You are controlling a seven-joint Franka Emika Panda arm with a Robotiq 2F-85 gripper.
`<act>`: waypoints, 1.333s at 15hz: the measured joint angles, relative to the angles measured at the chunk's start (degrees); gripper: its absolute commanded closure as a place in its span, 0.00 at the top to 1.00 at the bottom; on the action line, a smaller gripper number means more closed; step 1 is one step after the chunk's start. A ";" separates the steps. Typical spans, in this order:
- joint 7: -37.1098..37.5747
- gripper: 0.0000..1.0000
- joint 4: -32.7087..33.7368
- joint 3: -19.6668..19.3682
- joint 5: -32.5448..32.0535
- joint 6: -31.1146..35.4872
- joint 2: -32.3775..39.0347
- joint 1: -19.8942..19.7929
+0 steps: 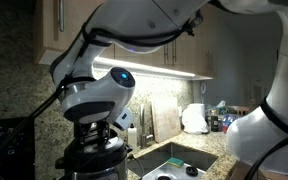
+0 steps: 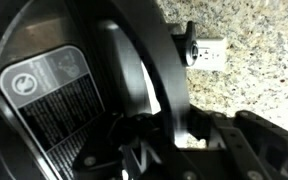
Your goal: Pick up the lid and close the rice cooker
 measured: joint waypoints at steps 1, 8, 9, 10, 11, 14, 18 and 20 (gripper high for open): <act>0.00 0.01 0.00 0.05 -0.06 0.09 -0.03 0.01; 0.11 0.00 0.03 0.08 0.11 0.14 -0.17 -0.03; 1.01 0.00 0.12 0.10 0.46 0.29 -0.53 -0.14; 1.76 0.00 0.48 0.10 1.86 0.56 -1.20 -0.30; 2.43 0.00 0.89 0.16 3.13 0.82 -2.07 -0.58; 3.78 0.00 2.01 0.43 7.67 2.69 -4.65 -1.61; 3.21 0.01 3.05 -0.27 12.16 3.09 -5.89 -1.92; 3.17 0.00 3.26 -0.32 12.80 3.09 -5.76 -2.12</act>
